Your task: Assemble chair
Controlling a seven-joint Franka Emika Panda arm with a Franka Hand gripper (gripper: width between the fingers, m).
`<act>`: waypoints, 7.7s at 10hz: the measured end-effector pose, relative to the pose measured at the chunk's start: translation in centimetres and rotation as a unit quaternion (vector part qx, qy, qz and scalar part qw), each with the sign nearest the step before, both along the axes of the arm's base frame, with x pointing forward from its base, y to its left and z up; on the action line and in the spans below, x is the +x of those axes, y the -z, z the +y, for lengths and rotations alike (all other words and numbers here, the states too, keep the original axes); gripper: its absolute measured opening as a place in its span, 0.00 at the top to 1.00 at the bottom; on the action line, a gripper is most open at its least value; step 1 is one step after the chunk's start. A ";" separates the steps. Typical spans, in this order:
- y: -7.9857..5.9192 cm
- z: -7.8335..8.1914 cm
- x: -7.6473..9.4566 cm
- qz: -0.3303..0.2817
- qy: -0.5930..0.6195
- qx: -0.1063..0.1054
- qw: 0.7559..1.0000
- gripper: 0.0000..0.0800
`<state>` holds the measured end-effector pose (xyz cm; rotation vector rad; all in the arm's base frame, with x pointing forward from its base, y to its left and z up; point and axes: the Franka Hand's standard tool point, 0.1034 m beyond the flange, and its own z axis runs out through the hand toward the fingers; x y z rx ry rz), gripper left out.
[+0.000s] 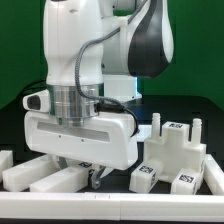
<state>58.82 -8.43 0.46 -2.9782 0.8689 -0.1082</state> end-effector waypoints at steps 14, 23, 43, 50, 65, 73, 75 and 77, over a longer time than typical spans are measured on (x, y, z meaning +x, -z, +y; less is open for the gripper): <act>-15.1 6.5 -0.9 0.004 -0.010 0.051 0.999 0.64; -14.9 16.7 -1.1 0.023 -0.032 0.018 0.999 0.64; -11.5 20.0 -1.5 0.005 -0.045 0.009 0.999 0.64; -10.8 19.2 -1.5 0.004 -0.048 0.006 0.999 0.64; -9.6 18.6 0.7 -0.037 -0.044 0.008 0.998 0.19; -9.9 18.7 1.1 -0.042 -0.047 0.008 0.998 0.19; -9.9 18.7 1.1 -0.042 -0.047 0.008 0.998 0.19; -10.1 18.6 1.0 -0.039 -0.051 0.009 0.998 0.19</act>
Offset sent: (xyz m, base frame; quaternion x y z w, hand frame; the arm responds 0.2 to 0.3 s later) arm -0.0191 0.0008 0.0021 -0.0474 0.0136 -0.0054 0.9988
